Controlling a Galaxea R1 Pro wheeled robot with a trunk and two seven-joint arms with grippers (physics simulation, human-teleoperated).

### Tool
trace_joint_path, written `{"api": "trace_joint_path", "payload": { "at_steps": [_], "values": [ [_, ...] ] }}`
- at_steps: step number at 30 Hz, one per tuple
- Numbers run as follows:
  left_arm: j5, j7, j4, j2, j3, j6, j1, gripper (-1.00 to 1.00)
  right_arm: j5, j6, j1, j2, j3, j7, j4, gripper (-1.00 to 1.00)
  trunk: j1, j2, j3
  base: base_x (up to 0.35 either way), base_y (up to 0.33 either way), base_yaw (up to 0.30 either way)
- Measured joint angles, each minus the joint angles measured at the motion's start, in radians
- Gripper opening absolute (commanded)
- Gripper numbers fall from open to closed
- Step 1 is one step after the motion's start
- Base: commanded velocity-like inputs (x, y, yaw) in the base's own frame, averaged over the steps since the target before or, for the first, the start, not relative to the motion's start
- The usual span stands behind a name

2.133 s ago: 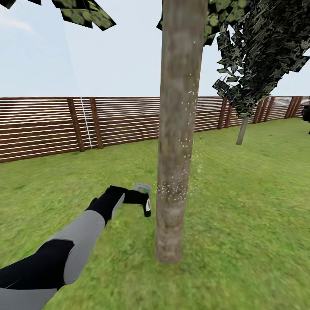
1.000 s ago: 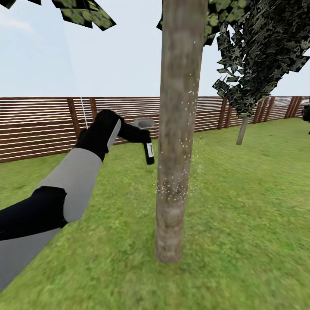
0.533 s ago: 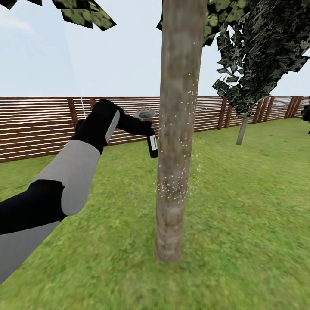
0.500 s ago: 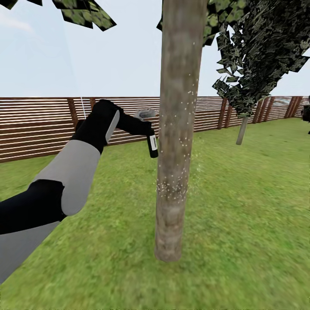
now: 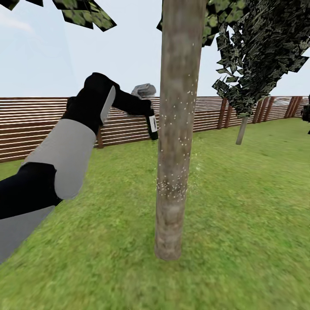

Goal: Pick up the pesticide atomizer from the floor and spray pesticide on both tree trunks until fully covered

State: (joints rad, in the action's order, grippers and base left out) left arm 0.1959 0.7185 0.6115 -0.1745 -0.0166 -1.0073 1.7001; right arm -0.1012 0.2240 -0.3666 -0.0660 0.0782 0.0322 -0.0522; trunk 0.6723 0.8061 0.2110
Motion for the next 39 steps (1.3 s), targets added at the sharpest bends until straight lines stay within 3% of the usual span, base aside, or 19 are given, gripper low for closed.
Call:
{"api": "trace_joint_path", "payload": {
  "at_steps": [6,7,9,13,19,22,25,28,32,35,37,39],
  "values": [
    [-0.002,0.000,-0.005,0.000,0.002,-0.002,0.081,-1.00,0.004,0.002,0.000,0.001,-0.001,-0.001,0.000,1.00,0.000,0.000,0.000,0.000,0.000,0.000],
    [-0.026,0.000,-0.005,0.000,0.002,-0.003,0.088,-1.00,0.005,0.002,0.000,0.003,-0.001,-0.001,0.000,1.00,0.000,0.000,0.000,0.000,0.000,0.000],
    [-0.125,0.000,-0.005,0.000,0.002,-0.004,0.105,-1.00,0.007,0.002,0.000,0.012,-0.001,-0.003,0.000,1.00,0.000,0.000,0.000,0.000,0.000,0.000],
    [-0.160,0.000,-0.008,0.000,0.002,-0.001,0.117,-1.00,0.008,0.002,0.000,0.029,-0.003,-0.005,0.000,1.00,0.000,0.000,0.000,0.000,0.000,0.000],
    [-0.162,-0.001,-0.006,0.000,0.002,-0.002,0.131,-1.00,0.007,0.000,0.000,0.031,-0.003,-0.004,-0.001,1.00,0.000,0.000,0.000,0.000,0.000,0.000],
    [-0.149,-0.002,-0.138,0.000,-0.007,0.006,0.141,-1.00,0.006,0.000,0.000,0.031,-0.003,-0.005,-0.002,1.00,0.000,0.000,0.000,0.000,0.000,0.000],
    [-0.152,-0.004,-0.215,0.000,-0.075,0.011,0.142,-1.00,0.006,-0.001,0.000,0.031,-0.003,-0.005,-0.002,1.00,0.000,0.000,0.000,0.000,0.000,0.000],
    [-0.149,-0.007,-0.248,0.000,-0.107,0.019,0.143,-1.00,0.006,-0.001,0.000,0.031,-0.003,-0.005,-0.002,1.00,0.000,0.000,0.000,0.000,0.000,0.000],
    [-0.083,-0.009,-0.254,0.013,-0.114,0.022,0.143,-1.00,0.005,-0.002,0.000,0.031,-0.003,-0.005,-0.002,1.00,0.000,0.000,0.000,0.000,0.000,0.000],
    [-0.079,-0.010,-0.284,0.015,-0.116,0.021,0.142,-1.00,0.005,-0.002,0.000,0.031,-0.003,-0.005,-0.002,1.00,0.000,0.000,0.000,0.000,0.000,0.000],
    [-0.076,-0.009,-0.391,0.009,-0.121,0.072,0.142,-1.00,0.005,-0.002,0.000,0.031,-0.003,-0.005,-0.002,1.00,0.000,0.000,0.000,0.000,0.000,0.000],
    [-0.080,-0.004,-0.506,0.005,-0.123,0.171,0.142,-1.00,0.005,-0.002,0.000,0.031,-0.003,-0.005,-0.002,1.00,0.000,0.000,0.000,0.000,0.000,0.000]
  ]
}}
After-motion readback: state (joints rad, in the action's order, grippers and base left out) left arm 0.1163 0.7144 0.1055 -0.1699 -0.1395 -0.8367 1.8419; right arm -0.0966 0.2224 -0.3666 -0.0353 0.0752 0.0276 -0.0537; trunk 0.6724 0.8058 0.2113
